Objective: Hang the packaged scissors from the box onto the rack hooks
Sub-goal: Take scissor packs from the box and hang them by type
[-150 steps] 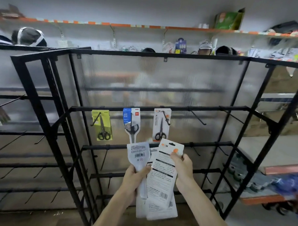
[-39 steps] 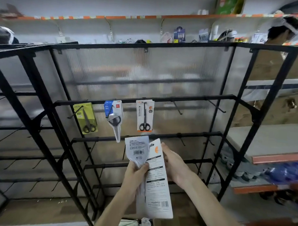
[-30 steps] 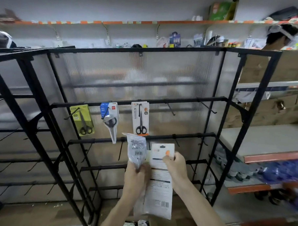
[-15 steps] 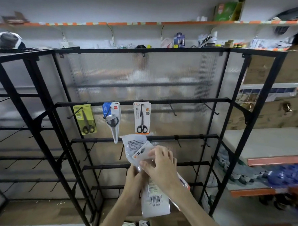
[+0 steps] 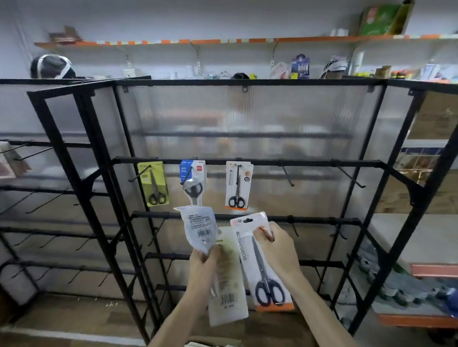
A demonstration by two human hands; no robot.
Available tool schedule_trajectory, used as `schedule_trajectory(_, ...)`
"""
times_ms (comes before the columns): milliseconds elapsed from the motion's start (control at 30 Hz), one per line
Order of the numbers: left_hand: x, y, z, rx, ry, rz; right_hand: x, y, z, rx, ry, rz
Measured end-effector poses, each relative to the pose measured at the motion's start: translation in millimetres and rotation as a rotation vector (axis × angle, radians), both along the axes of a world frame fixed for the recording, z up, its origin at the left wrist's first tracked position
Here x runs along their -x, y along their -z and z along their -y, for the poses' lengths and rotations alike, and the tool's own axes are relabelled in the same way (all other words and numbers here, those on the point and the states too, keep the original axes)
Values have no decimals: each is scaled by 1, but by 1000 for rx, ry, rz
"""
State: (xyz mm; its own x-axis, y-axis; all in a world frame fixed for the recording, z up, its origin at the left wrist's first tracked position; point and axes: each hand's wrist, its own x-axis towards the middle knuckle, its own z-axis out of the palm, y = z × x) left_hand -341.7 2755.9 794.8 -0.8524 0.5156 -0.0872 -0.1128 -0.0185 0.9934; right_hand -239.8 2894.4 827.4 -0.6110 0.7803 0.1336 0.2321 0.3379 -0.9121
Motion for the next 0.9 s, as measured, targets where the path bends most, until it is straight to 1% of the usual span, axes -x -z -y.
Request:
schedule_trajectory(100,24,-3,3,25,0,-50,17,-6,-11,122,-60,-149)
schedule_trajectory(200,54,-10,-4,118,25,-173,38,-9,-23,166,-77,-169)
schedule_trajectory(300,80,-15,-14,185,65,-225,60,-12,-35,145,-70,-153)
schedule_trajectory(433,104,-15,-23,207,85,-228,90,-16,-46,142,-71,-148)
schedule_trajectory(600,137,0,-35,248,160,-214,124,-11,-59,131,25,-163)
schedule_trajectory(667,146,2,-38,254,180,-190,130,-11,-62,150,56,-180)
schedule_trajectory(733,157,7,-44,256,201,-173,137,-8,-66,152,75,-157)
schedule_trajectory(900,170,10,-54,225,258,-179,144,-1,-76,149,105,-141)
